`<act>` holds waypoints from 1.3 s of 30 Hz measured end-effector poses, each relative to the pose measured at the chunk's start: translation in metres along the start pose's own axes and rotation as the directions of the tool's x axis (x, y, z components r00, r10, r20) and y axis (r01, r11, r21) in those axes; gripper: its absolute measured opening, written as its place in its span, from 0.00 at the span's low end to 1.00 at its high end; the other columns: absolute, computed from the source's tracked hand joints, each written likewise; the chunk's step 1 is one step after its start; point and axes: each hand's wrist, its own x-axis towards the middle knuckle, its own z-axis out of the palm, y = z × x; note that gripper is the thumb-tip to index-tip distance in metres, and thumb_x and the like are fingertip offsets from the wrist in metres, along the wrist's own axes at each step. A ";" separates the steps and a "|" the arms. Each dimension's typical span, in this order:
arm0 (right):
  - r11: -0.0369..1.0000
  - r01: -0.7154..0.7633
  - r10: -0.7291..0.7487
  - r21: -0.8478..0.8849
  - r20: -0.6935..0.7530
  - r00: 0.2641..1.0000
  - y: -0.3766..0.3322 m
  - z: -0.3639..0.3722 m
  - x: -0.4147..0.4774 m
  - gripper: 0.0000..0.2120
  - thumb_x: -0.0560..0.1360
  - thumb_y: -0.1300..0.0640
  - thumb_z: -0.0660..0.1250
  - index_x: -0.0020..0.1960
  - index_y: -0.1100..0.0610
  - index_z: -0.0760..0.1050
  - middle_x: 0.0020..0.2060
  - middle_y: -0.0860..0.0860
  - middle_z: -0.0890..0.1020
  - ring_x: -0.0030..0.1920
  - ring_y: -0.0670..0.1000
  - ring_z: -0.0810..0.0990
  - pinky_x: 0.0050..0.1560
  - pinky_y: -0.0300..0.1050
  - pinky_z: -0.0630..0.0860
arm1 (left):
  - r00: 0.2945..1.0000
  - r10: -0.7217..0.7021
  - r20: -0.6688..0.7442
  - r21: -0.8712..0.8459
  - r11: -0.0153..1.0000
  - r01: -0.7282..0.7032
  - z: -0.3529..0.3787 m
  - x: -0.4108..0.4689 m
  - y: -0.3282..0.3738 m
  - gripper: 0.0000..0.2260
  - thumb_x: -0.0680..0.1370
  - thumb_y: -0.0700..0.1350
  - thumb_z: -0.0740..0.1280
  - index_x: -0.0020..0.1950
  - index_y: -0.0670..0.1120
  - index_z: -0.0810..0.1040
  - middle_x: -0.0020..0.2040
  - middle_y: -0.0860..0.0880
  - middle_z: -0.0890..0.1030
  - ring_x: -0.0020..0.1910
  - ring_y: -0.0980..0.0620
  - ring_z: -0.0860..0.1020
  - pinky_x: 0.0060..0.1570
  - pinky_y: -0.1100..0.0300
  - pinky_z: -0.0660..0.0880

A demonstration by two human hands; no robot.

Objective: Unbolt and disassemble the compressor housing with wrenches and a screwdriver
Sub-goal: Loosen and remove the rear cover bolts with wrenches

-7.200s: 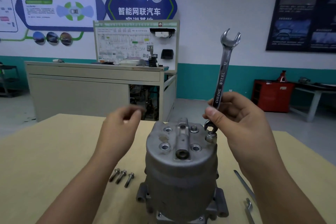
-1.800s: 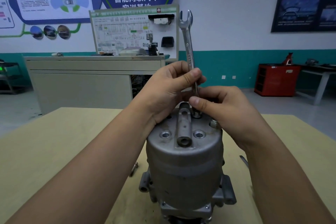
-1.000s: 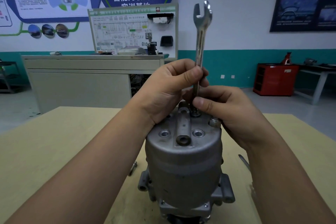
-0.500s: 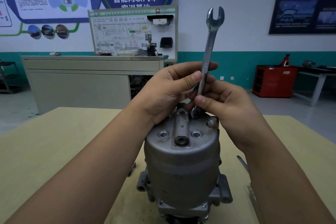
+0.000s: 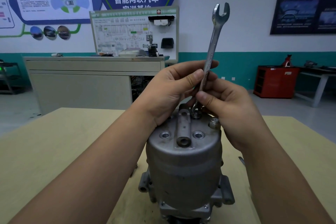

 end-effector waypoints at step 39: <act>0.976 0.017 -0.004 -0.219 0.061 0.998 0.000 -0.005 0.000 0.11 0.76 0.60 0.65 0.51 0.44 0.75 0.46 0.38 0.83 0.51 0.39 0.80 0.50 0.33 0.76 | 0.994 0.063 -0.093 0.181 0.982 -0.046 0.003 0.002 -0.003 0.11 0.69 0.43 0.68 0.49 0.47 0.83 0.40 0.51 0.84 0.43 0.54 0.81 0.54 0.57 0.77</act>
